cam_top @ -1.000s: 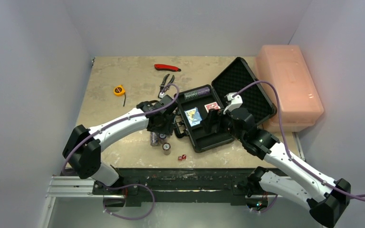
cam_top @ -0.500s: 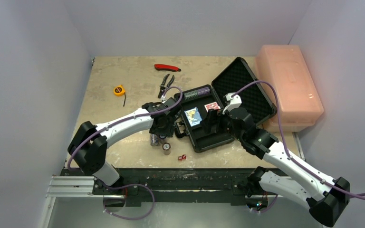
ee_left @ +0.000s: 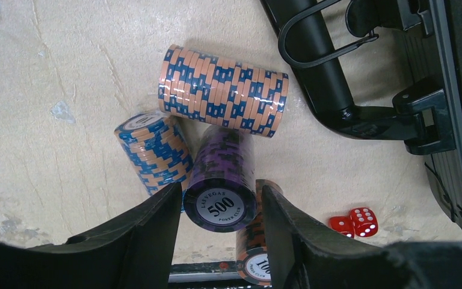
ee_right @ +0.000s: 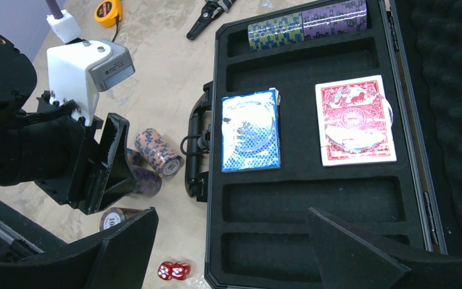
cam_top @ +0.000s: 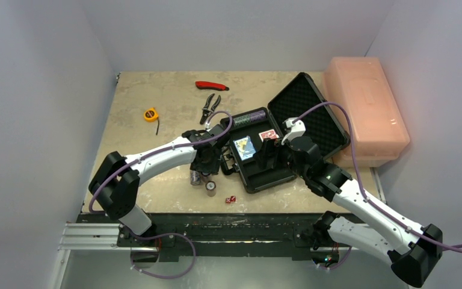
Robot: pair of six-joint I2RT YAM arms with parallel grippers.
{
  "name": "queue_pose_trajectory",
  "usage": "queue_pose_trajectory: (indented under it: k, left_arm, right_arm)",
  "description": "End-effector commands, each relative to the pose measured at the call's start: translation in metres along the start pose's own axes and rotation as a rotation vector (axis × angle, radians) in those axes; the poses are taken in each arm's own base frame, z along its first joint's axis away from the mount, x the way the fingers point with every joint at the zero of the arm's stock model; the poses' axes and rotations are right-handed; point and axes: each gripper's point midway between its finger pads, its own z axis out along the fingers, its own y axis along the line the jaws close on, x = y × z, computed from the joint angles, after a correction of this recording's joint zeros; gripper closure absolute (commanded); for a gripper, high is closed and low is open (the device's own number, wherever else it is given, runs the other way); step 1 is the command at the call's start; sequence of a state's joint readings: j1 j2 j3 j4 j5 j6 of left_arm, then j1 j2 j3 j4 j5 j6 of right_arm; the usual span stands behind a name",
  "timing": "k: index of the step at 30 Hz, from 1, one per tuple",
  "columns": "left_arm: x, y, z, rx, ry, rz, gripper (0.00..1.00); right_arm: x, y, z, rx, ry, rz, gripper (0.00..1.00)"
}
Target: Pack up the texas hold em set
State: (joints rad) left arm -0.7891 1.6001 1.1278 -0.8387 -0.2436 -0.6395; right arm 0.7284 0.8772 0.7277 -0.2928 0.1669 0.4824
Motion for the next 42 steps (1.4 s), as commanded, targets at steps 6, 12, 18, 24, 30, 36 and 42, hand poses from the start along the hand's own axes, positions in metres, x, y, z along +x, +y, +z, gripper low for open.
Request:
queue_pose_trajectory:
  k: [6,12,18,24,30,36,42]
  left_arm:
    - [-0.008,-0.004,0.001,-0.010,-0.030,-0.009,0.50]
    - [-0.006,-0.004,0.004,-0.010,-0.022,-0.009,0.57]
    - [-0.006,-0.006,0.004,-0.001,-0.025,-0.010,0.74]
    - [-0.008,-0.004,0.001,-0.003,-0.040,-0.015,1.00]
    - [-0.012,-0.001,-0.010,0.013,-0.079,-0.024,1.00]
    - [-0.018,-0.001,-0.021,0.031,-0.109,-0.021,1.00]
    - [-0.023,-0.005,-0.030,0.069,-0.144,-0.017,1.00]
  right_arm:
    - [0.001,-0.004,0.000,0.018,-0.013,0.003,0.01]
    - [0.002,-0.005,0.000,0.023,-0.010,-0.001,0.01]
    - [0.003,-0.007,0.001,0.029,-0.010,-0.008,0.01]
    - [0.004,-0.008,0.003,0.034,-0.007,-0.015,0.01]
    - [0.005,-0.009,0.006,0.039,-0.003,-0.022,0.01]
    - [0.005,-0.008,0.010,0.039,-0.001,-0.030,0.01]
    - [0.003,-0.006,0.015,0.034,-0.002,-0.041,0.01]
